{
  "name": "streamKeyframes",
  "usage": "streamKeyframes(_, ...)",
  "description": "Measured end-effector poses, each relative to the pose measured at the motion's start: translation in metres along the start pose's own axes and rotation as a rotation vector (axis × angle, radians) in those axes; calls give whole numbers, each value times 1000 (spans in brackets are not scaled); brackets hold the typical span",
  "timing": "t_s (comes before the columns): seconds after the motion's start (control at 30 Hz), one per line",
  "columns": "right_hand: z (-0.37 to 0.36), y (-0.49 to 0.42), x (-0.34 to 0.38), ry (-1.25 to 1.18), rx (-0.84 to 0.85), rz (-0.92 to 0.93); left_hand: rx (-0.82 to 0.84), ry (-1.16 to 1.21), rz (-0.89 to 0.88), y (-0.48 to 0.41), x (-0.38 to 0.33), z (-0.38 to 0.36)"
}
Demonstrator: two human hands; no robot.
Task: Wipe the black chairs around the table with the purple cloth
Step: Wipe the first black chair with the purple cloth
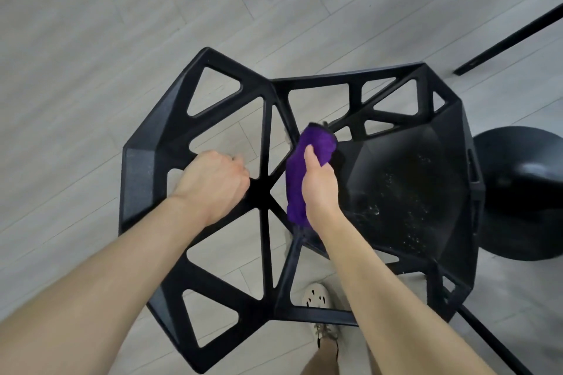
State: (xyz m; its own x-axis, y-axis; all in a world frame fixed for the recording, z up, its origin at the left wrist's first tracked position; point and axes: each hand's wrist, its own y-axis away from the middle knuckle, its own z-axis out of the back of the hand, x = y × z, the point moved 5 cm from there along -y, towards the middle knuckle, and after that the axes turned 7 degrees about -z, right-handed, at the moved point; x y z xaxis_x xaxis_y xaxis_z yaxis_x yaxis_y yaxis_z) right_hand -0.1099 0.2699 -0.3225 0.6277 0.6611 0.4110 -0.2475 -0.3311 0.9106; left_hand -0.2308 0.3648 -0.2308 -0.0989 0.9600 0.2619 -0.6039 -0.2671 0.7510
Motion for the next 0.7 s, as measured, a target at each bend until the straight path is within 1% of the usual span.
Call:
streamKeyframes(0.07, -23, 7, 41, -19, 1, 209, 9, 14, 3, 0, 1, -3)
streamKeyframes(0.1, -38, 6, 57, 22, 5, 305, 8, 12, 3, 0, 1, -4)
streamKeyframes(0.17, -66, -2, 77, 186, 55, 474, 6, 7, 4, 0, 1, -4)
streamKeyframes(0.2, -75, -7, 76, 254, 97, 526, 3, 3, 2, -1, 1, -4)
streamKeyframes(0.23, -78, -7, 70, 283, 135, 549, -1, -4, -3, -1, 1, -4)
streamKeyframes(0.3, -71, -7, 39, 292, 196, 531, -13, -15, -1, -1, 1, -5)
streamKeyframes(0.37, -59, 0, -5, 427, 293, 553, -22, -8, -10, 0, 0, -5)
streamKeyframes(0.4, -52, 5, -26, 432, 335, 513, -27, -4, -16, -1, 0, -5)
streamKeyframes(0.43, -45, 7, -41, 366, 356, 431, -31, -4, -17, -1, -1, -6)
streamKeyframes(0.5, -36, 3, -52, 141, 341, 221, -31, -5, -21, -1, 0, -7)
streamKeyframes(0.57, -23, -10, -48, -73, 233, 33, -27, -12, -30, -2, 1, -8)
streamKeyframes(0.63, -5, -14, -39, -276, 115, -114, -21, -16, -28, -3, 0, -8)
streamKeyframes(0.7, 14, -14, -31, -420, 23, -166, -7, -8, -20, -5, 0, -10)
